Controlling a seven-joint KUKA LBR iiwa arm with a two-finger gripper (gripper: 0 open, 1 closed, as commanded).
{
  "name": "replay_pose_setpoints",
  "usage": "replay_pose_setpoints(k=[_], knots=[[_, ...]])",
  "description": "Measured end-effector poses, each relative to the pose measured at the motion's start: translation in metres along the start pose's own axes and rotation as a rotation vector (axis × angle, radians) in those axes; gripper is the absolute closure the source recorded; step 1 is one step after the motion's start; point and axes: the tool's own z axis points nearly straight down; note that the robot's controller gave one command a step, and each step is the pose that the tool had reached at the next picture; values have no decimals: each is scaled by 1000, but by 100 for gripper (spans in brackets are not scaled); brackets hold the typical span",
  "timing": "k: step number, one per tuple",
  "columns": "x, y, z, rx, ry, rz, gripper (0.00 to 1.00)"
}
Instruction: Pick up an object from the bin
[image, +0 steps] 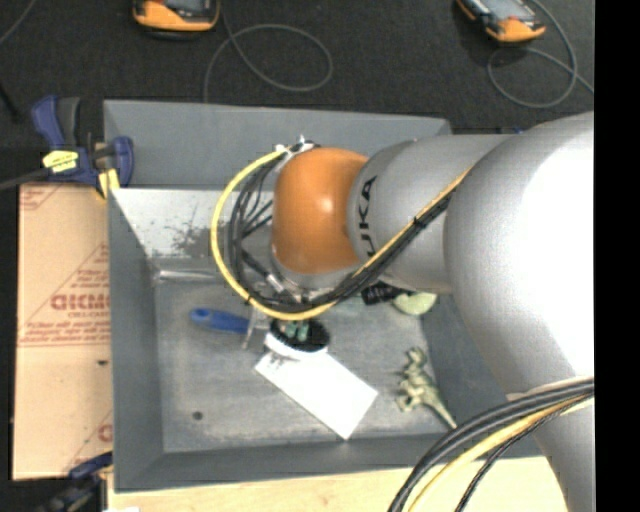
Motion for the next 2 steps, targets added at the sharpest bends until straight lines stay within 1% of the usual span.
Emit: replay_pose_setpoints(k=[2], knots=[[-1,0,-25,-1,-5,0,100]])
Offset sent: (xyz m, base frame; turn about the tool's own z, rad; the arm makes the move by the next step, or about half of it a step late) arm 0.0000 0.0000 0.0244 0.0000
